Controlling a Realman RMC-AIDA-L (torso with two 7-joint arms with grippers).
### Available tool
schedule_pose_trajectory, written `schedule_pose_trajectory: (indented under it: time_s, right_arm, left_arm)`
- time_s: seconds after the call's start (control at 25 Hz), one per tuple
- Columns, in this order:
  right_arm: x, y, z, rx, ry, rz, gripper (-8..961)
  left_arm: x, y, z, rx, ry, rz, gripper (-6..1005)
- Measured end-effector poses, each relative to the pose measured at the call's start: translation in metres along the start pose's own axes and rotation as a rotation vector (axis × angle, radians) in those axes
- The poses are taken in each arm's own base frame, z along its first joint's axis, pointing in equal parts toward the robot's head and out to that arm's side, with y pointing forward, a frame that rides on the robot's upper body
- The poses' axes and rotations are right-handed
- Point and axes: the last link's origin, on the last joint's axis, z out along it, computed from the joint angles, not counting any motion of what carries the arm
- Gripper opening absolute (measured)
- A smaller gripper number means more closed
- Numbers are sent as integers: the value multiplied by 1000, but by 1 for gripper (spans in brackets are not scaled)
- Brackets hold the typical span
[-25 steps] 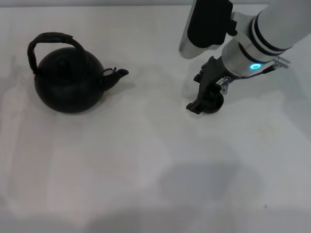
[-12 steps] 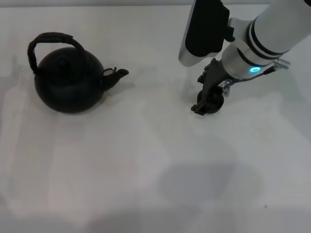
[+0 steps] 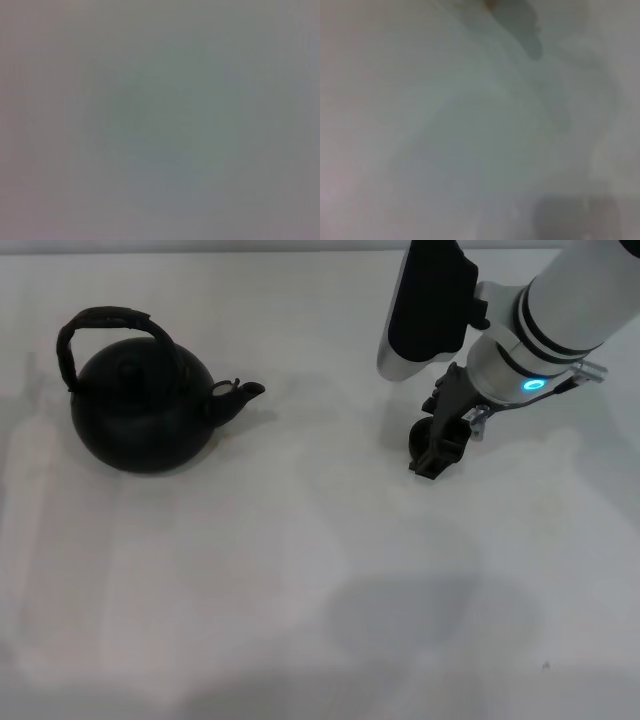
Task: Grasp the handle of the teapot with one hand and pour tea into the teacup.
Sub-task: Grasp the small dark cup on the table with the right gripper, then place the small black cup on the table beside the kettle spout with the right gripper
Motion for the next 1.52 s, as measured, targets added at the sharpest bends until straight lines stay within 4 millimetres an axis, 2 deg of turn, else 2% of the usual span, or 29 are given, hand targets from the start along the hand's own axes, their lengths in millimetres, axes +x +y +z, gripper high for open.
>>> schedule_pose_trajectory:
  time_s: [0.36,0.64,0.88,0.92,0.96,1.12,1.32,1.52]
  right_arm:
    - [6,0,-2,-7,28,1,815]
    - [3,1,-5,-11,37,-10,795]
    - [-22,5,-19,6,-31,-70,726]
    - [-36,11,-22,-6,-58,-110,726]
    - [-36,11,-22,-6,-58,-110,727]
    - [-58,28,-21,-45,-85,-198,729]
    - [-72,45,-14,-69,-101,-270,731]
    - [-76,51,-9,-76,-104,-289,734]
  left_arm:
    - [0,1,1,-3,2,-2,817]
    - [1,2,2,-5,3,-2,817]
    - [1,3,4,-11,5,-2,816]
    - [1,4,5,-14,5,-2,816]
    - [1,4,5,-14,5,-2,816]
    - [1,5,5,-17,4,-1,816]
    - [0,6,5,-23,1,-1,816]
    - [0,7,5,-30,-2,1,816]
